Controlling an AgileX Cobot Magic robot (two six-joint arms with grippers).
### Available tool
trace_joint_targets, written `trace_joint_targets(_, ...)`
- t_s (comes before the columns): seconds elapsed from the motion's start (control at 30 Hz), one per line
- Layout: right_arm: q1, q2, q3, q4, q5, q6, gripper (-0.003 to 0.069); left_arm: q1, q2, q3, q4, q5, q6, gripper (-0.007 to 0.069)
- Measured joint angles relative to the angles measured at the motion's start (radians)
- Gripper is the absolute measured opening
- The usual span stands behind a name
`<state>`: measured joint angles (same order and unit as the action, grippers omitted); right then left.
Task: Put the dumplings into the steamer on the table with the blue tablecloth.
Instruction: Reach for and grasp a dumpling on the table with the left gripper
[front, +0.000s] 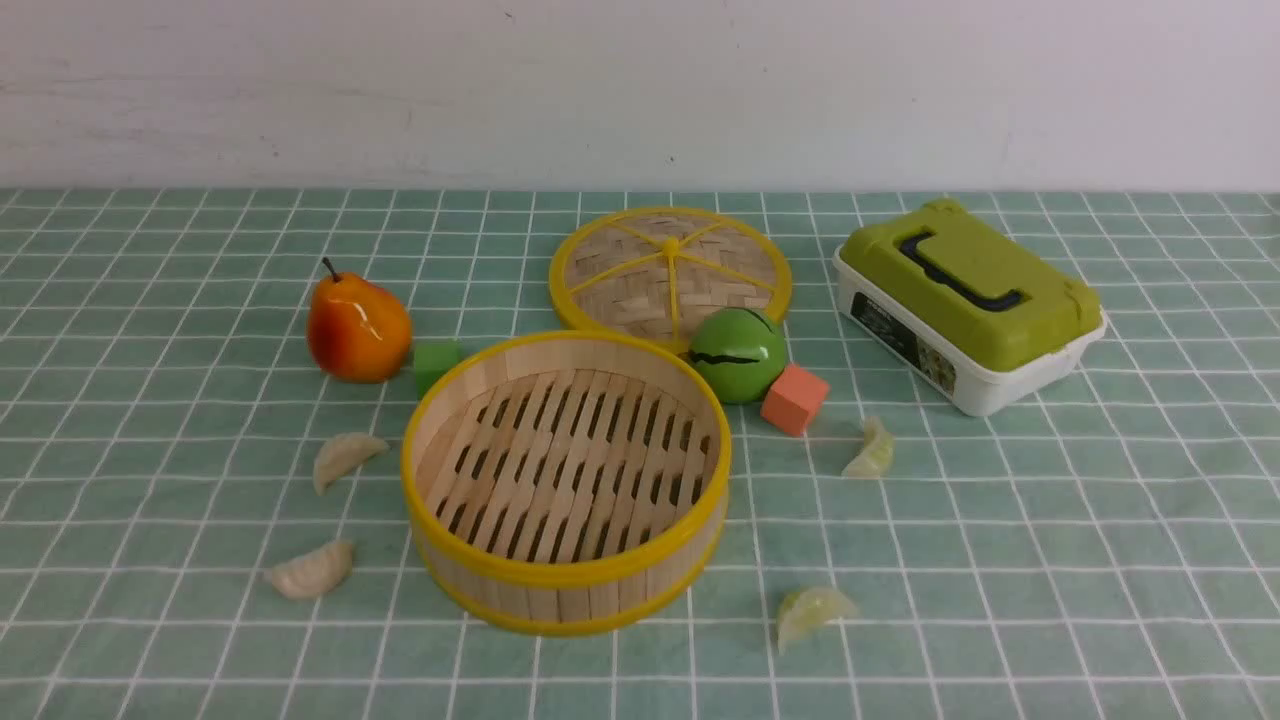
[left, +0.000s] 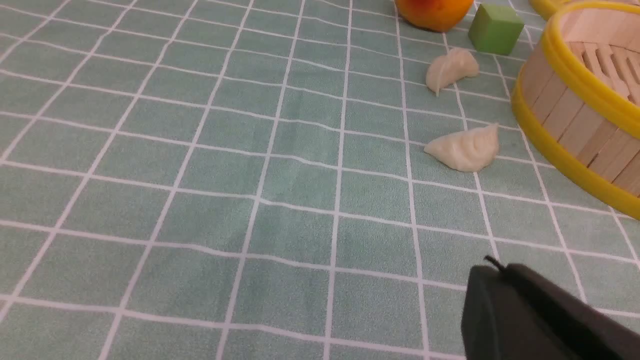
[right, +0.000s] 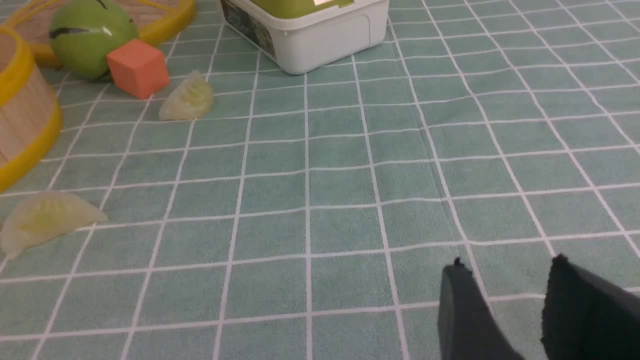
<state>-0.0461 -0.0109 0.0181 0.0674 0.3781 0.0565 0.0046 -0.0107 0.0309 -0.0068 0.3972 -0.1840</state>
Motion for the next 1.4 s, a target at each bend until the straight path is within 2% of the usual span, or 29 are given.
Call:
trace_joint_targets(0.77, 0.000, 0.000, 0.000, 0.000, 0.000, 0.000, 0.0239, 0.000, 0.000, 0.000, 0.000, -0.003, 0.000, -0.0011)
trace_joint_targets(0.97, 0.000, 0.000, 0.000, 0.000, -0.011, 0.000, 0.0240, 0.000, 0.000, 0.000, -0.001, -0.051, 0.000, -0.0010)
trace_joint_targets(1.1, 0.000, 0.000, 0.010, 0.000, -0.108, 0.000, 0.0240, 0.000, 0.000, 0.000, -0.001, -0.188, 0.000, -0.0008)
trace_joint_targets(1.3, 0.000, 0.000, 0.010, -0.004, -0.443, 0.001, 0.0240, 0.000, 0.000, 0.000, -0.001, -0.595, 0.000, -0.0003)
trace_joint_targets(1.4, 0.000, 0.000, 0.010, -0.004, -0.578, 0.026, 0.0240, 0.000, 0.000, 0.000, -0.001, -0.751, 0.000, 0.0000)
